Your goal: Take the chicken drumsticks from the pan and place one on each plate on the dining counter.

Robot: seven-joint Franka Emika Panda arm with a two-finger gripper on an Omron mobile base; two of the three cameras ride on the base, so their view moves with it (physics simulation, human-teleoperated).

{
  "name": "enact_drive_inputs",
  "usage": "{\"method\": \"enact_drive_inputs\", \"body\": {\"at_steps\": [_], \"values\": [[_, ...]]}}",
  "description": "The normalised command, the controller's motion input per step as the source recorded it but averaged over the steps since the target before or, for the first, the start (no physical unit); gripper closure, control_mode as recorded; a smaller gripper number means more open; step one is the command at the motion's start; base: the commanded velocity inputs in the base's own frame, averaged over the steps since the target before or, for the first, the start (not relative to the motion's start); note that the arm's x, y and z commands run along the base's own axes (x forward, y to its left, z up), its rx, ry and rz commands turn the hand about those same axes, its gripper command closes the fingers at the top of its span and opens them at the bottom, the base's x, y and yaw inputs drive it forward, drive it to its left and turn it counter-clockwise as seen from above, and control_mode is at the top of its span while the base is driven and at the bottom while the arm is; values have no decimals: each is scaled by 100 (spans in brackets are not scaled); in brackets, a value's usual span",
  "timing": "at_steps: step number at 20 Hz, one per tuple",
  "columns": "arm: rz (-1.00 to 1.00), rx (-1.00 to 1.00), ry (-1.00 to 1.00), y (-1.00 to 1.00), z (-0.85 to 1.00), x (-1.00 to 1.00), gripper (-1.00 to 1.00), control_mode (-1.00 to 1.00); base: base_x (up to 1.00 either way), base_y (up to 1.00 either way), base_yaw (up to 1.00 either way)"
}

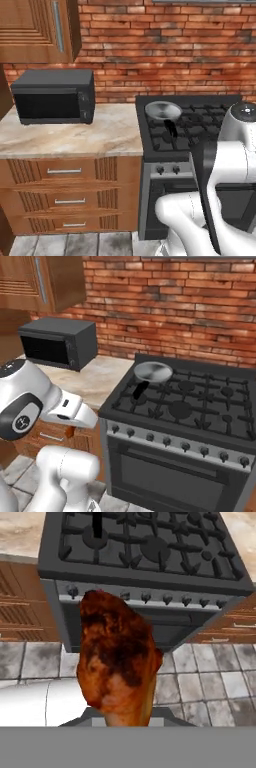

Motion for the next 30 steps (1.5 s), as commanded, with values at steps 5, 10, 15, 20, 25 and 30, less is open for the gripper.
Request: {"method": "enact_drive_inputs", "body": {"at_steps": [5,10,15,20,25,30], "values": [[0,0,0,0,0,0,100,100,-58,12,61],[0,0,0,0,0,0,100,100,-39,12,74],[0,0,0,0,0,0,100,100,-8,28,74],[0,0,0,0,0,0,100,100,5,27,65],[0,0,0,0,0,0,100,100,59,26,53],[0,0,0,0,0,0,100,100,92,39,38]]}}
